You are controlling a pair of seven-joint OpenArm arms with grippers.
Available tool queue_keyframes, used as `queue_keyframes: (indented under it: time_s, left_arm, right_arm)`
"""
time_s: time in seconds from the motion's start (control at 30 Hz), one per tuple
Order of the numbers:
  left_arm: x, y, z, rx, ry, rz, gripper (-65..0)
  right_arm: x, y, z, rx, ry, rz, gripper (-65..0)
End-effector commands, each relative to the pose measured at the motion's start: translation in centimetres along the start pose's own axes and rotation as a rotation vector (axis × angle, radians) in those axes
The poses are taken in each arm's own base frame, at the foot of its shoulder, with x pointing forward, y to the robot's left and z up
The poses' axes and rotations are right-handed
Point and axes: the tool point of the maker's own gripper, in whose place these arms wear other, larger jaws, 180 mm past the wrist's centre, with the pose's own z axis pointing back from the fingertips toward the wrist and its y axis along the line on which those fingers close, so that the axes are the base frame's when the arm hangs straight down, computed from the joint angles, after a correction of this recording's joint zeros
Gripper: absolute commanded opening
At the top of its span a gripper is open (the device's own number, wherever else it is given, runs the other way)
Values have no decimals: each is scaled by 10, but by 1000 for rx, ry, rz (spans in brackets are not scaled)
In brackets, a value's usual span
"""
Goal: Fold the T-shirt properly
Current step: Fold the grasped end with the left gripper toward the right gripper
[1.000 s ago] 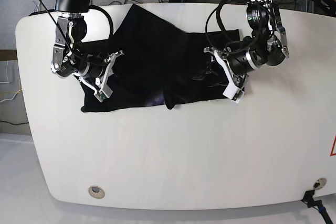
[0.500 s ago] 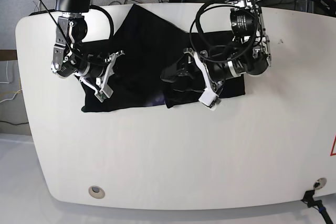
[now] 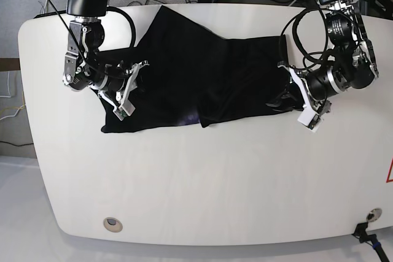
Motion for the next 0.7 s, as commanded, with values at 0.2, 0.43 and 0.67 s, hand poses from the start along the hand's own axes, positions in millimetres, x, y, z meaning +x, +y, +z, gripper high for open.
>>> queue_keyframes:
  time_s: [0.2,0.43,0.67]
  left_arm:
    - [-29,10,-6,117,116,-13,-650]
    - [-47,-20,-37,32,180,-37,-650]
    - [-43,-89,-84,-165,148,-13,-650]
  right_arm:
    - [-41,-10,-1,-55,179,2,-650]
    - [-41,-10,-1,-54,178,1,-650]
    - [-40,-11,0,-57,176,0,-650]
